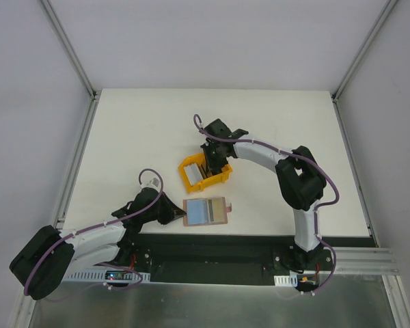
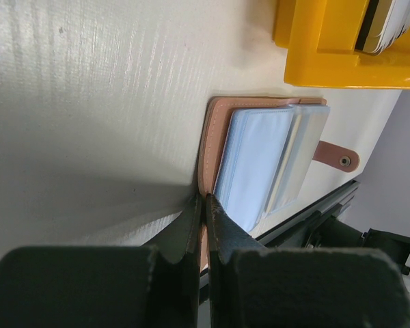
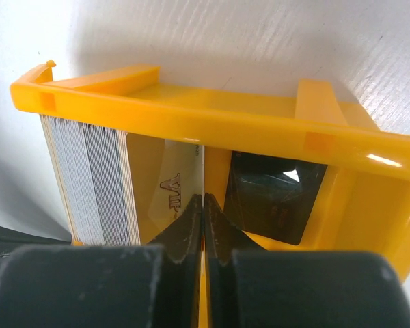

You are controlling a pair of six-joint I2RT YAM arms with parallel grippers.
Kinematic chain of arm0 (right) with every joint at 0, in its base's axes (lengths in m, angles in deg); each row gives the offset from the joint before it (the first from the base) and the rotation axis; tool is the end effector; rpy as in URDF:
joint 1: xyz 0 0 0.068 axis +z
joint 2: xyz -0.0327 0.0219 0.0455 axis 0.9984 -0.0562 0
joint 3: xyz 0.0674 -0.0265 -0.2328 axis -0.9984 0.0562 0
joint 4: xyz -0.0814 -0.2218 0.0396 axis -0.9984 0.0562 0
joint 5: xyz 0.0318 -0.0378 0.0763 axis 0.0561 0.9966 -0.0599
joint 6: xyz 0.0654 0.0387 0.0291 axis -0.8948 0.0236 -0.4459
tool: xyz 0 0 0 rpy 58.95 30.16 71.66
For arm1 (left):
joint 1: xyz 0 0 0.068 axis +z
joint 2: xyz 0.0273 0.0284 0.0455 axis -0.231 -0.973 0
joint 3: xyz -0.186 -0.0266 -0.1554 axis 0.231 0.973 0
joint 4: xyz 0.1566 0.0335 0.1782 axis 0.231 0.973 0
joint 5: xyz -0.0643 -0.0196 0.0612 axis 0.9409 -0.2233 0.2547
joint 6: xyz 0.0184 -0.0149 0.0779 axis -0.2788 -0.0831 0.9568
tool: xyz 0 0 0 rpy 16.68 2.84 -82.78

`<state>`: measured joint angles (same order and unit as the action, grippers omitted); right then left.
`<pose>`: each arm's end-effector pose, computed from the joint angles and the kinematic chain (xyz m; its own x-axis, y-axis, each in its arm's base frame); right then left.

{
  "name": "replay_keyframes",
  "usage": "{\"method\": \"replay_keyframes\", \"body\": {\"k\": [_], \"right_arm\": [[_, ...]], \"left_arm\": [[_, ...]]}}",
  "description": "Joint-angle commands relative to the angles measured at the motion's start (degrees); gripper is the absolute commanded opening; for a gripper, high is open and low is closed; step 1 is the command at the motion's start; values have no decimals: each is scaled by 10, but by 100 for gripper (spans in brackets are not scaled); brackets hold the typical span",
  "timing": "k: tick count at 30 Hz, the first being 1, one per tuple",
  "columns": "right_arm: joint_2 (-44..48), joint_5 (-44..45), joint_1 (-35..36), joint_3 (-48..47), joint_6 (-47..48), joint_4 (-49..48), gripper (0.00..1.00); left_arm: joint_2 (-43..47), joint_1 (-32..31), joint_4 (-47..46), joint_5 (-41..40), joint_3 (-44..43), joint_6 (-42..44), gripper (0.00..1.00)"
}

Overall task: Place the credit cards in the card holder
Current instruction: Pick up the credit card from the storage box.

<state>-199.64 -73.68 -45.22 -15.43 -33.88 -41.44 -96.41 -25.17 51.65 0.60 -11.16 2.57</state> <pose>0.3073 0.2893 0.1498 -0.6658 -0.5084 -0.5460 -0.6866 0.7040 0.1817 0.1468 -0.1310 0.0988 -0.8212 -0.5198 -0.2353 -0.1219 0.5628 -0.8176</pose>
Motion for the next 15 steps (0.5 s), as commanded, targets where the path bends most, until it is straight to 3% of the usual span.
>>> {"method": "replay_keyframes", "body": {"k": [1,6,12,15], "right_arm": [[28,13,4,-14,12,10,0],[28,6,3,-19,13,11,0],[21,14,3,-11,7,11,13],[17,11,3,-12,7,11,14]], "left_arm": [[-10,3,33,-2,10,7,0],[-3,3,37,-3,10,7,0],[3,3,38,-3,13,4,0],[1,3,39,-4,14,3,0]]}}
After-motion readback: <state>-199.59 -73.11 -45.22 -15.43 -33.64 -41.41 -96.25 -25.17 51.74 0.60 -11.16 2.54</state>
